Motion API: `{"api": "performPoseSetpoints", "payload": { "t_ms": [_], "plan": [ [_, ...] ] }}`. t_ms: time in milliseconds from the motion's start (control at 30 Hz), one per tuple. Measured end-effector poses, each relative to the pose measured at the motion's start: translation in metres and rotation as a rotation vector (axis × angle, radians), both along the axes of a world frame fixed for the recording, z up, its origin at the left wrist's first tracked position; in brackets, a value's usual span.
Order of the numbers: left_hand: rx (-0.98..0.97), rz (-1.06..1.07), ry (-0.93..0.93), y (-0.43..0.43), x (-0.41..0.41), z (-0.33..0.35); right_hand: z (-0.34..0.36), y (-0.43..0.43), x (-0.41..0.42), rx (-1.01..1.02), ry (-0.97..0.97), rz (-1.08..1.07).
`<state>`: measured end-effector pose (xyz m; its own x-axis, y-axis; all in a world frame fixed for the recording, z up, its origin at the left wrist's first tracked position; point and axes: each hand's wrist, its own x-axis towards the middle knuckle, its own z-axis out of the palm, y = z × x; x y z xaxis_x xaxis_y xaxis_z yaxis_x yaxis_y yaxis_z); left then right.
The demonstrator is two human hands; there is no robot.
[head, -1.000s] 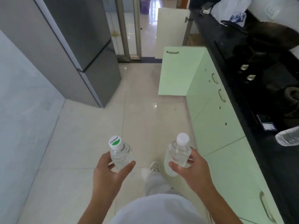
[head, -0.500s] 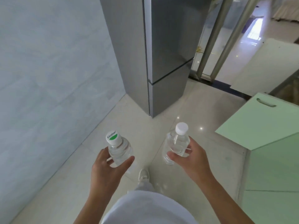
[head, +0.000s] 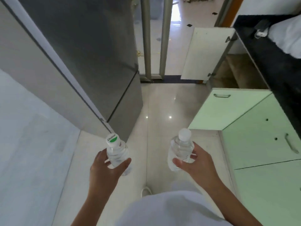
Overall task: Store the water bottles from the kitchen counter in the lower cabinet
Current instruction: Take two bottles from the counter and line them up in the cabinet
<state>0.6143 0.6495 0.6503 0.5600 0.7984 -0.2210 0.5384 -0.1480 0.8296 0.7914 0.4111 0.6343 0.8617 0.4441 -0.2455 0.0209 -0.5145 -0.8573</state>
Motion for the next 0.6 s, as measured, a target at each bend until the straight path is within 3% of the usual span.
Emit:
{"api": "performPoseSetpoints", "payload": {
  "t_ms": [300, 600],
  "plan": [
    [0.049, -0.317, 0.036, 0.056, 0.192, -0.006, -0.021, 0.023, 0.126, -0.055, 0.033, -0.226],
    [0.062, -0.276, 0.062, 0.109, 0.326, -0.001, -0.01, 0.111, 0.294, 0.014, 0.06, -0.082]
  ]
}}
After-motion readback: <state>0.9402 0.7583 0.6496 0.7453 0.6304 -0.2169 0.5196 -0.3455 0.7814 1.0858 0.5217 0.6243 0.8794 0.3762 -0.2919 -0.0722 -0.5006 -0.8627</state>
